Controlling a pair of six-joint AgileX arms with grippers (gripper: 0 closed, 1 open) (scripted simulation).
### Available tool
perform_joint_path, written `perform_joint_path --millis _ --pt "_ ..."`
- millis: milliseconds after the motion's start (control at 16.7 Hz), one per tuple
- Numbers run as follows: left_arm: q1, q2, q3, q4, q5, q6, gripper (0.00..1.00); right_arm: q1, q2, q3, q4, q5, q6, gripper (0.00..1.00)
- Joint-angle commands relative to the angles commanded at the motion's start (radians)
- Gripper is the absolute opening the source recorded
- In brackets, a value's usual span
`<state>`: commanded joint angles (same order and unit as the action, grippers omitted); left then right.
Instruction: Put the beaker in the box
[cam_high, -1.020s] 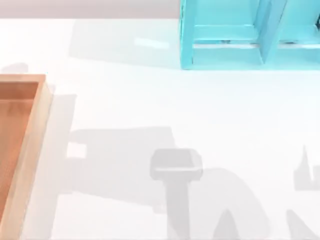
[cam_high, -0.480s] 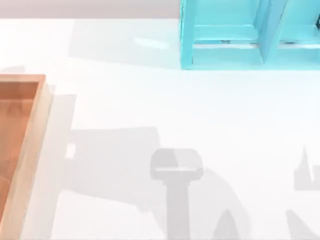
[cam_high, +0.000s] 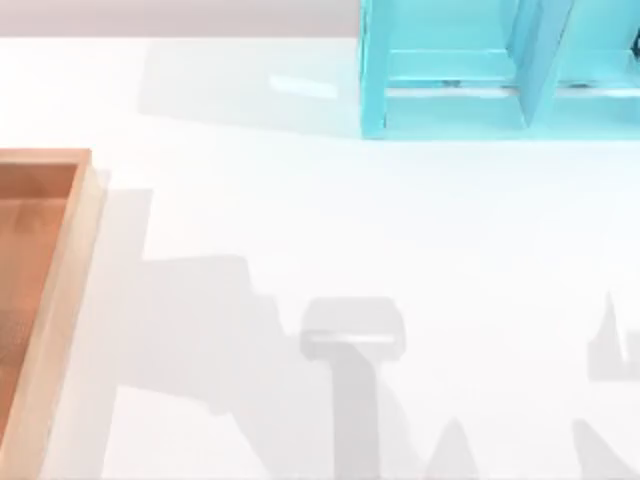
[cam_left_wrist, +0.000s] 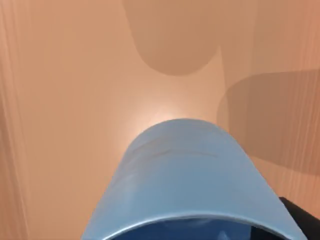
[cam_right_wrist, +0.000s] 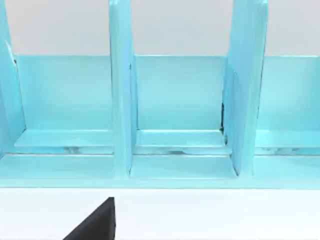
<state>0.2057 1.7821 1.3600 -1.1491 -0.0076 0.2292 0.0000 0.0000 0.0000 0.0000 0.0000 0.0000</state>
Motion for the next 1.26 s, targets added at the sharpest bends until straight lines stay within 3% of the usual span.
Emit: perform_joint_path --millis 120,900,1260 --pt "0.000 0.000 0.000 0.000 0.000 0.000 0.00 0.000 0.000 0.000 0.000 0.000 0.000 1.00" --pt "0.000 0.000 0.000 0.000 0.000 0.000 0.98 0.000 0.000 0.000 0.000 0.000 0.000 1.00" --pt "0.000 0.000 0.000 0.000 0.000 0.000 1.00 0.000 0.000 0.000 0.000 0.000 0.000 1.00"
